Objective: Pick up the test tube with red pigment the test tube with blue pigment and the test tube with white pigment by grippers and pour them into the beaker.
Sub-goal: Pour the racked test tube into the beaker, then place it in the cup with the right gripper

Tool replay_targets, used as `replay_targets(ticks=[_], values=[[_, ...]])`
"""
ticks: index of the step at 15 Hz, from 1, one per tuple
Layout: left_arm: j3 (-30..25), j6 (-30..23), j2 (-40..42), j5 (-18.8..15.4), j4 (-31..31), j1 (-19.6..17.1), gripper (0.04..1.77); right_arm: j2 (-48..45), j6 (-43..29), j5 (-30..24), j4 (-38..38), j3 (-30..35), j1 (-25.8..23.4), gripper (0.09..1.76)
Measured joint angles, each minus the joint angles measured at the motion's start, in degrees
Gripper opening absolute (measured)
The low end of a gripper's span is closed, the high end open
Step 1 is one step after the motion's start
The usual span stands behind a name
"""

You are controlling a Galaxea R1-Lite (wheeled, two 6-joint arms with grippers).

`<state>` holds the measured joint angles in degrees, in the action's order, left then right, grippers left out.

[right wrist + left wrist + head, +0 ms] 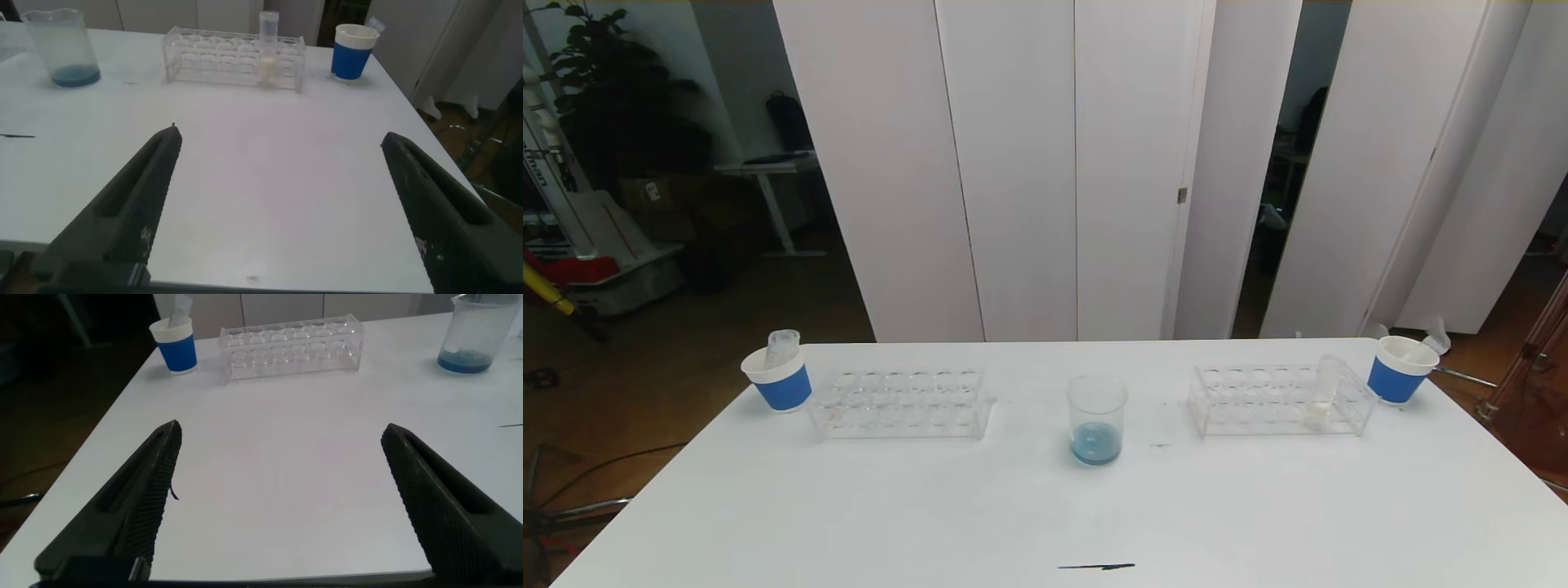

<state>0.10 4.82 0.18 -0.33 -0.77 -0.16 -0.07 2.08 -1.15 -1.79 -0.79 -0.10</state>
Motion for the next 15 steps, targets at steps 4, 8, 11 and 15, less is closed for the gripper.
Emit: replay_targets(ticks=[4,8,11,15], values=[[0.0,0.0,0.0,0.0,0.0,0.0,1.74,0.0,0.0,0.0,0.0,0.0,0.0,1.75],[0.0,0.0,0.0,0.0,0.0,0.0,1.74,0.0,0.1,-0.1,0.0,0.0,0.0,1.75],[0.0,0.0,0.0,0.0,0.0,0.0,1.74,0.0,0.1,0.0,0.0,0.0,0.0,1.75],[0.0,0.0,0.0,0.0,0.0,0.0,1.74,0.0,0.1,-0.1,-1.5,-1.5,0.0,1.75]])
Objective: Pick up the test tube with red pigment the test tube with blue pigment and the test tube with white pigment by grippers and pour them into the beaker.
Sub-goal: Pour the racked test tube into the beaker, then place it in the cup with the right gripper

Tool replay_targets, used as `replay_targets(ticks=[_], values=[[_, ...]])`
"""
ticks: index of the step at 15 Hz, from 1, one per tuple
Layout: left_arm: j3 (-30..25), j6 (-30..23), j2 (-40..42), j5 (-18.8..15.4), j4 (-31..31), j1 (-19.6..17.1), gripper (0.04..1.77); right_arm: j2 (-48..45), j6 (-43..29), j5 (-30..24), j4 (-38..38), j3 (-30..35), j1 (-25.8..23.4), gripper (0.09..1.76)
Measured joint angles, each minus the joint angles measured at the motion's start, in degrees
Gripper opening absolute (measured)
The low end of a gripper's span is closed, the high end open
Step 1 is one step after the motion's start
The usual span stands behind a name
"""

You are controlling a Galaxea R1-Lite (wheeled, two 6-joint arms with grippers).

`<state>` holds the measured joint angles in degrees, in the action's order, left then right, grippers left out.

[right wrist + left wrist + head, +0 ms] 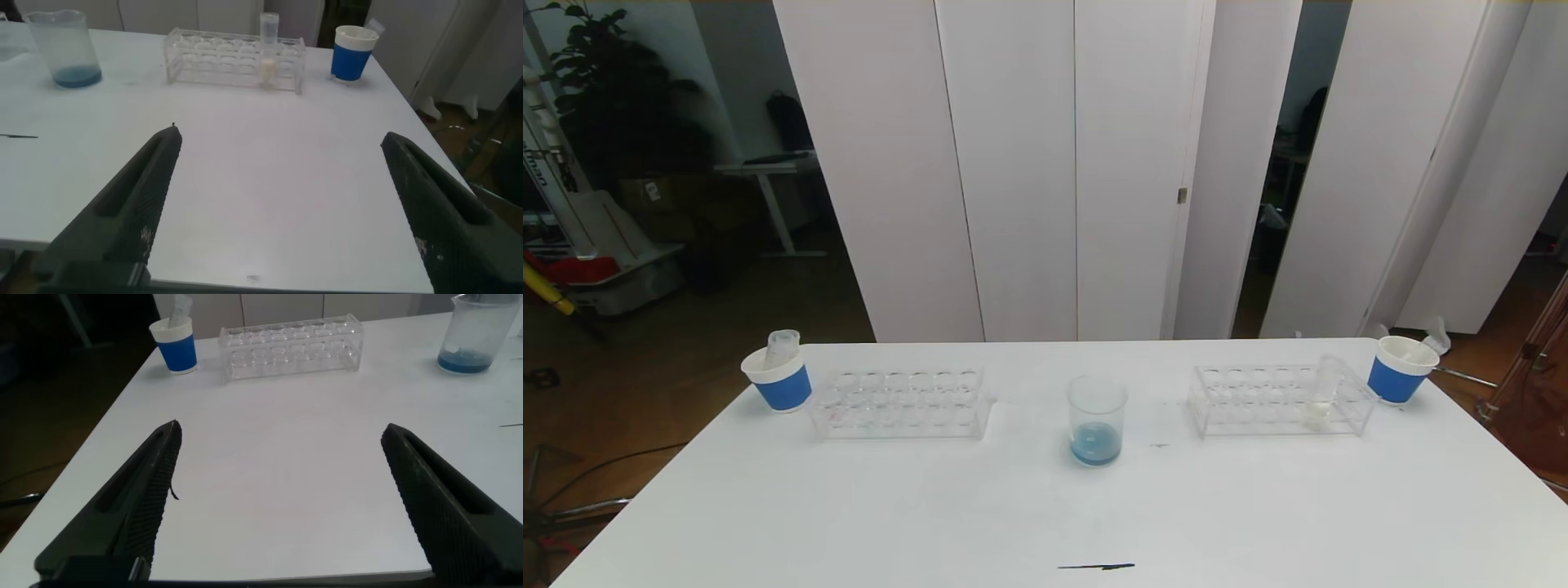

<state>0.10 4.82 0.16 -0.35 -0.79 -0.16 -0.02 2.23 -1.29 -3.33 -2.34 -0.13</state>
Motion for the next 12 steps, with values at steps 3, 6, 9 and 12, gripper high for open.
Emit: replay_targets(ticks=[3,6,9,12], values=[[0.0,0.0,0.0,0.0,0.0,0.0,1.74,2.1,0.0,0.3,-3.9,-7.3,-0.1,1.75],[0.0,0.0,0.0,0.0,0.0,0.0,1.74,10.1,0.1,0.5,-4.9,-17.4,-0.7,1.75],[0.0,0.0,0.0,0.0,0.0,0.0,1.74,21.3,0.1,0.6,-5.2,-29.6,-2.0,1.75],[0.0,0.0,0.0,0.0,0.0,0.0,1.74,32.8,0.1,0.8,-5.2,-39.7,-2.9,1.75]])
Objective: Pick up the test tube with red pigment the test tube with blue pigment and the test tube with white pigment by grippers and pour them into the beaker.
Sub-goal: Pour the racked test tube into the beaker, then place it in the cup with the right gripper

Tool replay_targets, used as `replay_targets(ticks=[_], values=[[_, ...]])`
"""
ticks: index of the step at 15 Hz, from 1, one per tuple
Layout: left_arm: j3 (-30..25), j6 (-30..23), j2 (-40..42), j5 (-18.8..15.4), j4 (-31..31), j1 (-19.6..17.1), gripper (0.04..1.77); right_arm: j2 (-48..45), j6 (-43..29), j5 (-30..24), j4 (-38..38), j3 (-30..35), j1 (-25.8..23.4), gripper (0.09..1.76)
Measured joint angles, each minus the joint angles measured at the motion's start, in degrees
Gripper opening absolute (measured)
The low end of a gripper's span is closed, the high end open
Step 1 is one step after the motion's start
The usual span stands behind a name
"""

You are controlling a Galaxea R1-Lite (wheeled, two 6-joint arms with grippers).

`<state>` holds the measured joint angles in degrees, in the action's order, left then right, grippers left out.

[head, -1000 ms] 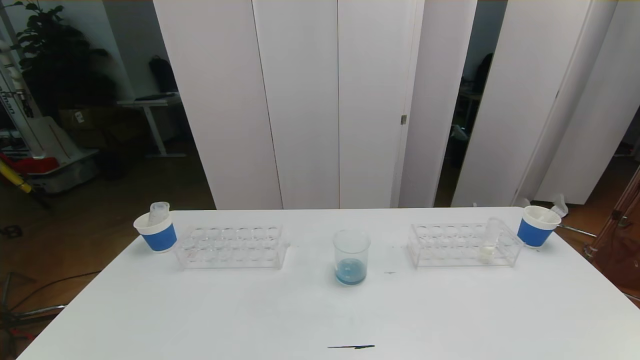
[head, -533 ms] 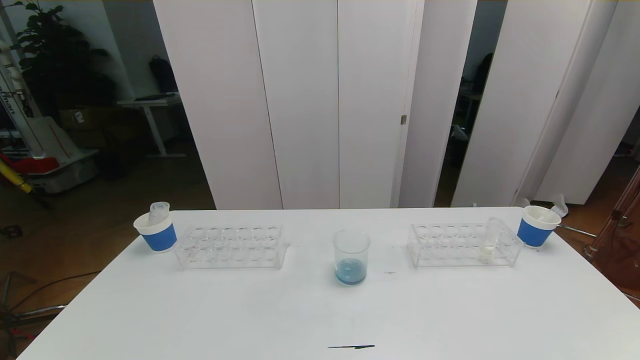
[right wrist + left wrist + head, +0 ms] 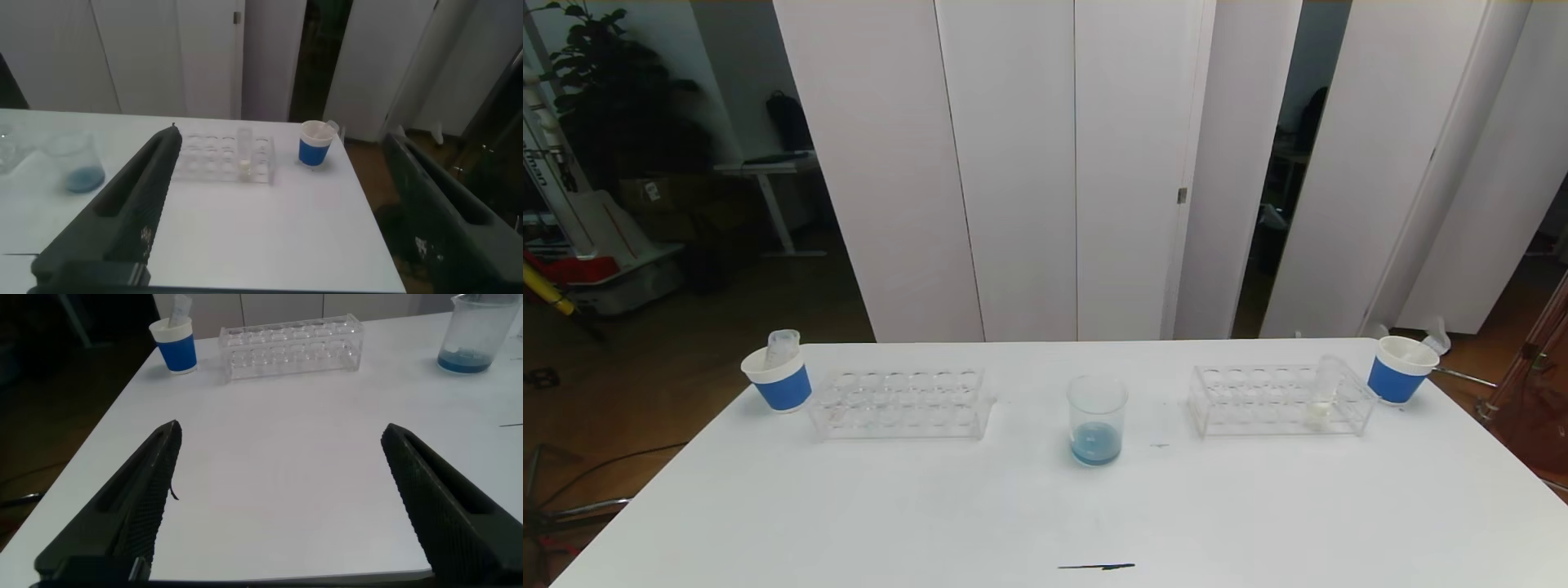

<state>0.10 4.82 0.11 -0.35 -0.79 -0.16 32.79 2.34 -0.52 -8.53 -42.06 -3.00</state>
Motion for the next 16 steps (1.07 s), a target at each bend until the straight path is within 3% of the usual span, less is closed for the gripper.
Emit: replay_targets(ticks=[3,9,16], values=[[0.0,0.0,0.0,0.0,0.0,0.0,1.74,10.7,-0.4,1.1,2.1,-5.2,-0.3,1.75],[0.0,0.0,0.0,0.0,0.0,0.0,1.74,31.4,-3.1,1.6,17.5,-6.3,2.2,1.75],[0.0,0.0,0.0,0.0,0.0,0.0,1.74,51.6,-3.2,6.7,39.0,0.4,6.0,1.75]])
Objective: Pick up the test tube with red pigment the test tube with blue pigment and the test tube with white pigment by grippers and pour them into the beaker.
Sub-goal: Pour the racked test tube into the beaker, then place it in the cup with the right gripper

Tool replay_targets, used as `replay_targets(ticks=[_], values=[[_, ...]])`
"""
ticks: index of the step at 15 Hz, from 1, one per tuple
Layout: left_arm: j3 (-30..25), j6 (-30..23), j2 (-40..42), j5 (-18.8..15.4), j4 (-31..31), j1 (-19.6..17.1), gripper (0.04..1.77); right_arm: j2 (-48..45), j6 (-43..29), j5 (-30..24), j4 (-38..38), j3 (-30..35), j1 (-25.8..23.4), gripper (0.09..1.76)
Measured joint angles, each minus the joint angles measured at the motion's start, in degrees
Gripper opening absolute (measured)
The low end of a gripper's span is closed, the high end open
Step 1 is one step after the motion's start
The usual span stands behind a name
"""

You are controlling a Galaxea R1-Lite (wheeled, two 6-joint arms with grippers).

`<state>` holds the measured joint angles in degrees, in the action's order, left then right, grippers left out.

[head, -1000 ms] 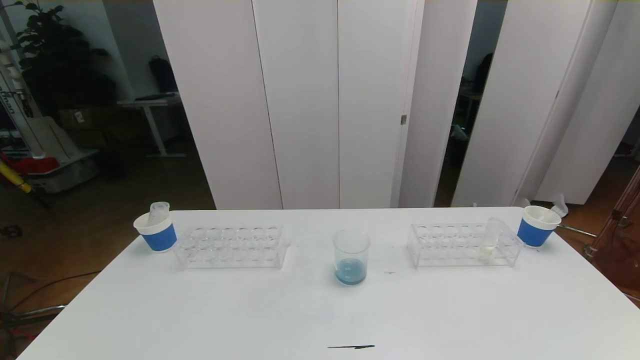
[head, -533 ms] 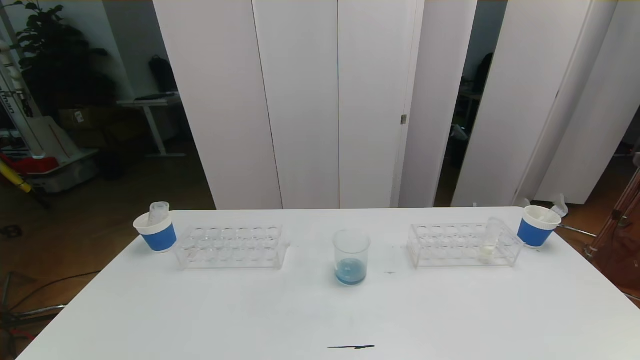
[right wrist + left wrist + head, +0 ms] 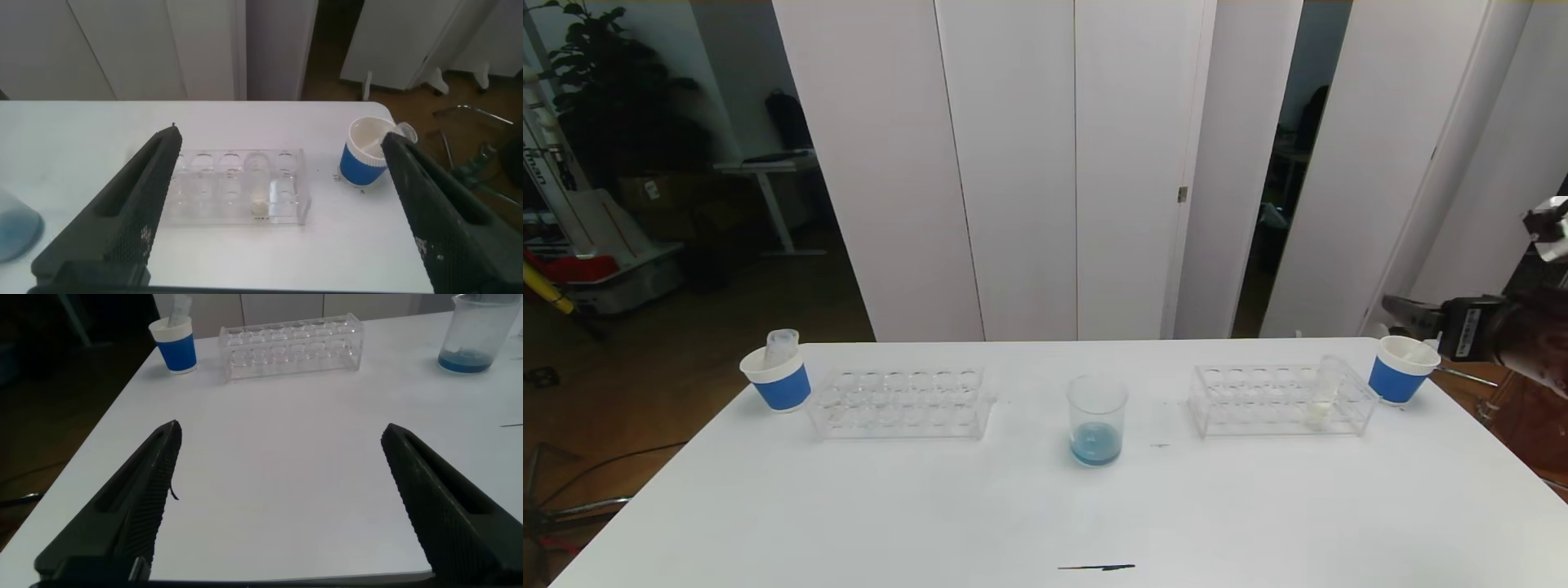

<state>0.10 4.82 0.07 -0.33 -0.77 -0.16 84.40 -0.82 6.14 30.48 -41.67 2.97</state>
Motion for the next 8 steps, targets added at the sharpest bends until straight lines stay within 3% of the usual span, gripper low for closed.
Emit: replay_targets(ticks=[4,8], values=[[0.0,0.0,0.0,0.0,0.0,0.0,1.74,9.0,-0.5,6.3,16.0,9.1,3.6,1.75],[0.0,0.0,0.0,0.0,0.0,0.0,1.74,14.7,-1.9,8.3,24.5,16.3,4.3,1.75]])
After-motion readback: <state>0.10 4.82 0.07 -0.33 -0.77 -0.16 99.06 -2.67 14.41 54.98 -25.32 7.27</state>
